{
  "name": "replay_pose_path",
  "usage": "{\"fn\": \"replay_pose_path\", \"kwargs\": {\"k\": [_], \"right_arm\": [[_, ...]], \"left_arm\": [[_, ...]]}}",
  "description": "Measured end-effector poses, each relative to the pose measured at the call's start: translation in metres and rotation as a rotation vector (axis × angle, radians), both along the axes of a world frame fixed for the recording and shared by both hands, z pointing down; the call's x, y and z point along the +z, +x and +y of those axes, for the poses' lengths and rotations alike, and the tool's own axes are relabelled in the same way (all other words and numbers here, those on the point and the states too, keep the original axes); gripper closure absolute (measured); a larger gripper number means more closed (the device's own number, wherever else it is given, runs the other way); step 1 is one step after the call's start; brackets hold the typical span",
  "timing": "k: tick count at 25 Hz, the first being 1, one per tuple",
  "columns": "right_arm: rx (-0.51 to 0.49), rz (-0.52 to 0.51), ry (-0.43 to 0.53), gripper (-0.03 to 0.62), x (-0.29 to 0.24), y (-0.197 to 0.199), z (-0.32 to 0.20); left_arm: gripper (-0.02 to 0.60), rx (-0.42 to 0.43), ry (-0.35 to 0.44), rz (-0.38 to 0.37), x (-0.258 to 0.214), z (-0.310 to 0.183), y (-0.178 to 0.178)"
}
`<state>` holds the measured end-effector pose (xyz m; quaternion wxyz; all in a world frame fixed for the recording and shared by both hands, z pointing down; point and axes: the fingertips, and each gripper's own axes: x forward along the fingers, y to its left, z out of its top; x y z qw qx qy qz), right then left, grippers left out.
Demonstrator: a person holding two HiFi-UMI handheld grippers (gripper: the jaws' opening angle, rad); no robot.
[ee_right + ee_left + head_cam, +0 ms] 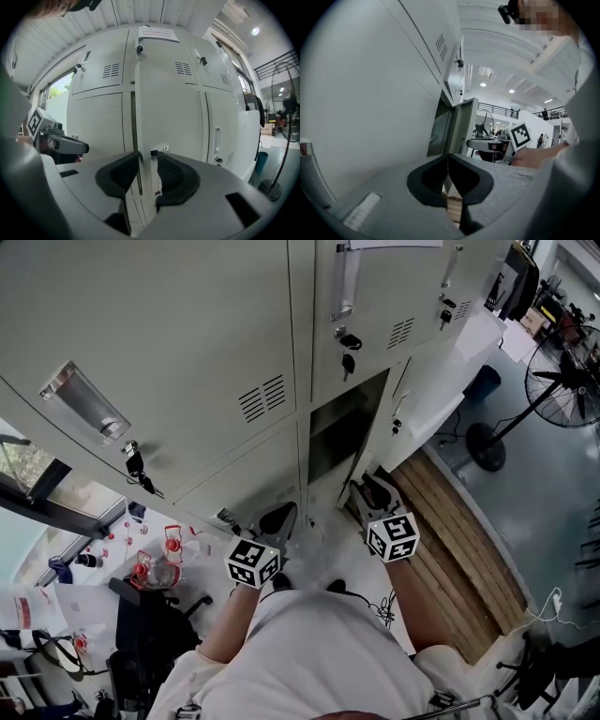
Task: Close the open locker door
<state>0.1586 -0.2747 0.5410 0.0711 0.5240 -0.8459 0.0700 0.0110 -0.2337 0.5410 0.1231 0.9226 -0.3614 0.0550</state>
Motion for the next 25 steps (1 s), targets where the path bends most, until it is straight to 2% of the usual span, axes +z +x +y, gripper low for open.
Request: {"fn": "replay_pose_path", "kwargs": {"k": [14, 25], "right_arm": [[-0.144, -0.006, -0.004, 0.468, 0.0, -0.051, -0.043], [-0.188, -0.057, -0.036, 0.468, 0.0, -0.068, -0.072]], "left_arm": [[0.566, -0.091, 0.0, -0.012, 0.001, -0.013, -0.026], [0.566, -0.121, 0.0, -0.022, 0.003, -0.014, -0.035]]}}
